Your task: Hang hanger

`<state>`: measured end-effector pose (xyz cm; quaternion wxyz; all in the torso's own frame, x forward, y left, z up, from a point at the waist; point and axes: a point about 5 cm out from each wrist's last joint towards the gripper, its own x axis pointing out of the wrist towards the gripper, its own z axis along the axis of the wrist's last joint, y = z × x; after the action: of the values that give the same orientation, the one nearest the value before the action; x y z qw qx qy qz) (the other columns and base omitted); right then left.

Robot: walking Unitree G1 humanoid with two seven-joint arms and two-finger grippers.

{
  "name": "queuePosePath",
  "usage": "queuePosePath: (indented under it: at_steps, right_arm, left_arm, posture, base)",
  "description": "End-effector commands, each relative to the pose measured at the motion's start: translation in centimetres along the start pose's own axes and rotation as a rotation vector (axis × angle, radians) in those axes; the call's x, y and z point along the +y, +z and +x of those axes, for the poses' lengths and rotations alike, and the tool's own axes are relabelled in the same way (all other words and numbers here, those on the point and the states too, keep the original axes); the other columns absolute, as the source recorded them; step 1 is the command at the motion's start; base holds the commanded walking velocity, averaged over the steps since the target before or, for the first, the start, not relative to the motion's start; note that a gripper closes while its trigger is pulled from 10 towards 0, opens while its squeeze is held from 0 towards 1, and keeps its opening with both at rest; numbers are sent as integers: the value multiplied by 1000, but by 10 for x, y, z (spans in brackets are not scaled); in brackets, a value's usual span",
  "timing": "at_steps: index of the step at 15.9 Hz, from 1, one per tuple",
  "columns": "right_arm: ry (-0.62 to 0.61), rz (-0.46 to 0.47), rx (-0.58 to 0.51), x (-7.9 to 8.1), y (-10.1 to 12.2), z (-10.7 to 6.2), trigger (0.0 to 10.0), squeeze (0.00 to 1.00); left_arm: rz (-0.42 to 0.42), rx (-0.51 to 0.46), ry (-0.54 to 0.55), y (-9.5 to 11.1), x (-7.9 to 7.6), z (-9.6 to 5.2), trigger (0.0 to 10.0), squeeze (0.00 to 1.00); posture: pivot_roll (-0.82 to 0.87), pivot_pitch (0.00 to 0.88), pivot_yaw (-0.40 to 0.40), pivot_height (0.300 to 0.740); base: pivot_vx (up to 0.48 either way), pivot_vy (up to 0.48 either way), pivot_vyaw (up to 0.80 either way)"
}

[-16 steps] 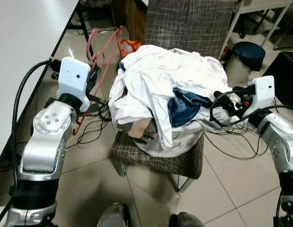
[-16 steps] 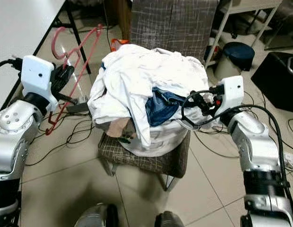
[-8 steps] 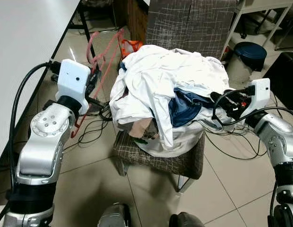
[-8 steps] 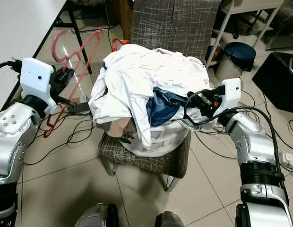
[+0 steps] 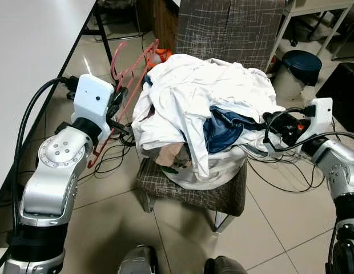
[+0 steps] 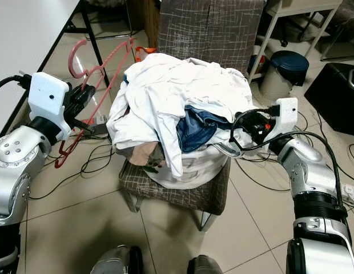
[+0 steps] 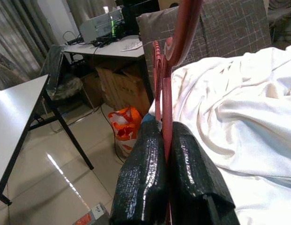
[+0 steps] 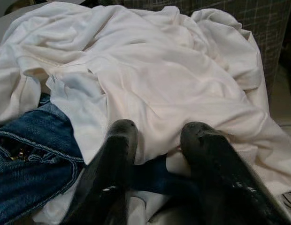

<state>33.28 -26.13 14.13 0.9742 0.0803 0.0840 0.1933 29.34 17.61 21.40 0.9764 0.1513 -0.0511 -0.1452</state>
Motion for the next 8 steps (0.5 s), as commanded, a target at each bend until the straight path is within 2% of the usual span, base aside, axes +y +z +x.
queuePosePath:
  at_steps: [1, 8]
  right_arm:
    - [2, -9, -41, -4, 11, -1, 0, 0]
    - [61, -16, -47, -2, 12, -2, 0, 0]
  left_arm:
    - [11, 0, -13, 1, -2, -1, 10000, 0]
    - [8, -1, -10, 2, -2, -1, 10000, 0]
  posture:
    - [-26, 111, 37, 740]
    - [-30, 115, 33, 740]
  base:
    - [0, 0, 0]
    - [0, 0, 0]
